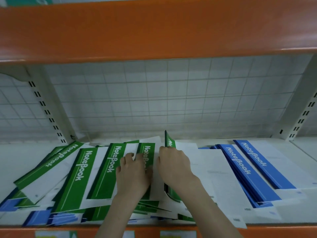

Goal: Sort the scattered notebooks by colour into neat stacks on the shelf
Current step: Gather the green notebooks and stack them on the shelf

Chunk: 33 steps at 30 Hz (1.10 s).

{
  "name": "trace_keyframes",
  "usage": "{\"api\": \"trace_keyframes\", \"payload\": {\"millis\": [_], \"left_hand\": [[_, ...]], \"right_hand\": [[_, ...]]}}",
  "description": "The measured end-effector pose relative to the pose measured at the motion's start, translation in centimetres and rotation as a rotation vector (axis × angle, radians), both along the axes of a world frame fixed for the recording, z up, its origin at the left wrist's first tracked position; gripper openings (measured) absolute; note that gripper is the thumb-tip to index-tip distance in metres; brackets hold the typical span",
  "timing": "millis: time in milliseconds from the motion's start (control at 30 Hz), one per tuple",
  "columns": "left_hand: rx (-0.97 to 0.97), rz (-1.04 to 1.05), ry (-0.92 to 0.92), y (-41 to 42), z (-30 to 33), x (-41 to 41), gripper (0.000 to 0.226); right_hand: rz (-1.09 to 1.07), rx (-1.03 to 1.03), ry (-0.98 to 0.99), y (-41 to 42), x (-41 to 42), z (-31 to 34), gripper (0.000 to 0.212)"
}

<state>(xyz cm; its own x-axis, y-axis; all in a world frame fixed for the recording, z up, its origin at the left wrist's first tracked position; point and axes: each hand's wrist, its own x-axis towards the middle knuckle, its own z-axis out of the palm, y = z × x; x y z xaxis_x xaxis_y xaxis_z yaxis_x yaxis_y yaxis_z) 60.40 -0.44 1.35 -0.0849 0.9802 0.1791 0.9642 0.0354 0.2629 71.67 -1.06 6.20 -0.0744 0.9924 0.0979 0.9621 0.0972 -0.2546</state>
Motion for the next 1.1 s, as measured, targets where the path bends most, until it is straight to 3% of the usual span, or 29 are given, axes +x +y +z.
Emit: {"api": "trace_keyframes", "payload": {"millis": [100,300,400,500,633,733,833,900,1000,1067,1100], "left_hand": [[-0.047,-0.01,-0.085,0.2,0.0,-1.0,0.047],[0.055,-0.056,-0.715,0.6,0.1,-2.1,0.037],[0.028,-0.045,-0.855,0.7,-0.2,-2.4,0.036],[0.025,-0.045,-1.025,0.6,0.2,-2.4,0.033],[-0.006,-0.092,-1.043,0.6,0.5,-2.3,0.031],[-0.091,-0.116,-1.027,0.8,0.3,-2.6,0.014],[-0.141,-0.148,-1.077,0.9,0.2,-3.0,0.032],[-0.102,-0.16,-1.158,0.8,0.6,-3.3,0.033],[0.006,-0.183,-1.292,0.7,1.1,-3.6,0.036],[0.091,-0.245,-1.351,0.6,1.6,-3.6,0.038],[0.145,-0.284,-1.36,0.5,2.0,-3.5,0.04]], "right_hand": [[0.021,0.026,-0.008,0.2,-2.0,-0.2,0.02],[0.07,0.071,0.07,0.7,-5.2,-0.9,0.032],[0.091,0.084,0.125,1.0,-5.3,-1.3,0.051],[0.103,0.084,0.192,0.8,-5.1,-1.3,0.053],[0.043,0.051,0.298,1.0,-4.3,-1.4,0.048],[0.027,-0.001,0.372,0.9,-3.6,-1.5,0.038],[0.001,0.016,0.508,0.6,-2.6,-1.4,0.035],[-0.078,0.094,0.526,0.6,-1.5,-1.4,0.037],[-0.206,0.199,0.524,0.8,0.3,-1.3,0.06],[-0.226,0.183,0.722,0.8,0.8,-1.1,0.052],[-0.212,0.181,0.859,0.9,1.1,-1.1,0.034]]}}
